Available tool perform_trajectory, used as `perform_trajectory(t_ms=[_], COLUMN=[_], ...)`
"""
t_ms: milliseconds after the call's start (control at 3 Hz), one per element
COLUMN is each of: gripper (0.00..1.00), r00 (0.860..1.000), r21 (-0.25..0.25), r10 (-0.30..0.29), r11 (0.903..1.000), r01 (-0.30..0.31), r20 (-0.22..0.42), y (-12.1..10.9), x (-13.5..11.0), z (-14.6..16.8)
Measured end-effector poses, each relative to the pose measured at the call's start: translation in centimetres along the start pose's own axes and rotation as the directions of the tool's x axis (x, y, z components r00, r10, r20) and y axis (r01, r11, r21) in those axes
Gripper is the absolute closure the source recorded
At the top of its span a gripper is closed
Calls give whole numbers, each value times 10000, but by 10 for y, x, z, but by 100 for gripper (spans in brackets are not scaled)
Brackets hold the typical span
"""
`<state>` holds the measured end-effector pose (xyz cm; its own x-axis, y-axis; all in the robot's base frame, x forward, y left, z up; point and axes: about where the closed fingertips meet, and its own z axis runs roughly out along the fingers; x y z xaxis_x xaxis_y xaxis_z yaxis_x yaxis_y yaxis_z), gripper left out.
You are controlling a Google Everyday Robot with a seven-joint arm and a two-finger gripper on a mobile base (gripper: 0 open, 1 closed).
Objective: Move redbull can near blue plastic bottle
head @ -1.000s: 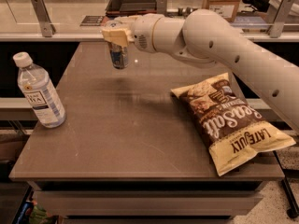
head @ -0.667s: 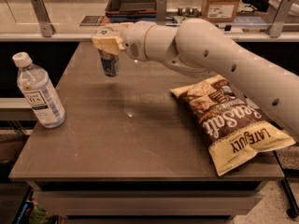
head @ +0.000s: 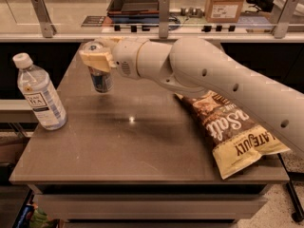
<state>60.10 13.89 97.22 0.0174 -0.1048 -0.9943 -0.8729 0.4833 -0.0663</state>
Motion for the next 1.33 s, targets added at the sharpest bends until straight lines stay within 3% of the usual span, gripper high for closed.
perform_trajectory(t_ms=[667, 1333], gripper=[100, 100], r00=[9986, 9950], r21=[-188, -262], r10=[5, 18], r11=[9998, 9996], r01=[-15, -45], r20=[-528, -1000], y=[47, 71], x=[17, 37], z=[4, 14])
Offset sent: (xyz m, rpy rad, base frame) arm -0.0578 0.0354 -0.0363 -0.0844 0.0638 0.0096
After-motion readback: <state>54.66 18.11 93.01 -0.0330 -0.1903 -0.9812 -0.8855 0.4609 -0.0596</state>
